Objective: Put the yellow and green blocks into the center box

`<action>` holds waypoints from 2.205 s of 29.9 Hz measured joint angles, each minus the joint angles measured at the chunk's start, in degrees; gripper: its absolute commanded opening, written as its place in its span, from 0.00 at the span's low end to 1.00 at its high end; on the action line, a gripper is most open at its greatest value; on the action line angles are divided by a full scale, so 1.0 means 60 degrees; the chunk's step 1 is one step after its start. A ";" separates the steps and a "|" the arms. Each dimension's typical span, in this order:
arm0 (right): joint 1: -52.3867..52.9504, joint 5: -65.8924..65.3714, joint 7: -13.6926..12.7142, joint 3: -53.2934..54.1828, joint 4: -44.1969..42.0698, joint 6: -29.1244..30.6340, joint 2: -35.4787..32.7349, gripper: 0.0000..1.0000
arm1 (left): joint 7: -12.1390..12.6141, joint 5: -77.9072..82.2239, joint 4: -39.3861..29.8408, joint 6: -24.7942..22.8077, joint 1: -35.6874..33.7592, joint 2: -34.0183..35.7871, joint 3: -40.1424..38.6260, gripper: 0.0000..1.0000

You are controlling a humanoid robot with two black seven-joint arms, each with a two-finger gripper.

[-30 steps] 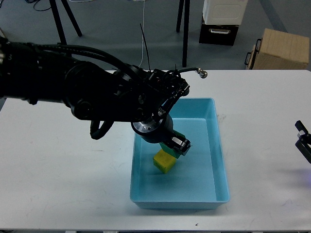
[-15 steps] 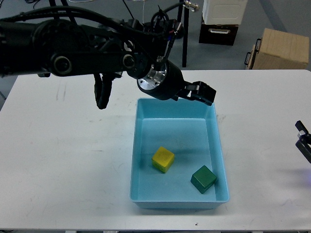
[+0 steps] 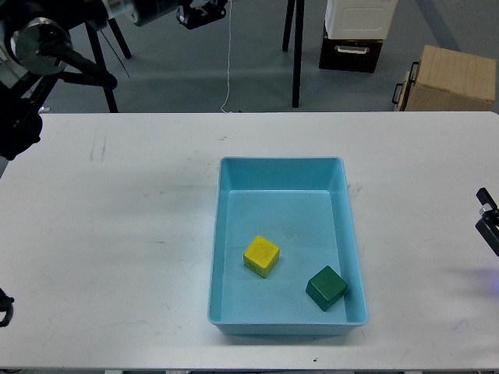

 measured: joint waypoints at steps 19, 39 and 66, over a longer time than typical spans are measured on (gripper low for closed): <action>0.0022 -0.1154 0.0478 -0.0236 0.0197 0.0000 -0.0011 0.99 | 0.1142 -0.0736 -0.5026 -0.0006 0.8557 -0.1990 -0.5632 1.00; -0.1326 -0.1278 0.0478 -0.0289 0.1058 0.0000 0.0247 0.99 | 0.0828 -0.4638 -0.6648 -0.0005 1.3417 -0.2439 -0.3976 1.00; -0.1622 -0.1879 0.0476 -0.0353 0.1334 0.0000 0.1023 0.99 | 0.0632 -0.4915 -0.6338 -0.0005 1.4165 -0.2379 -0.3960 1.00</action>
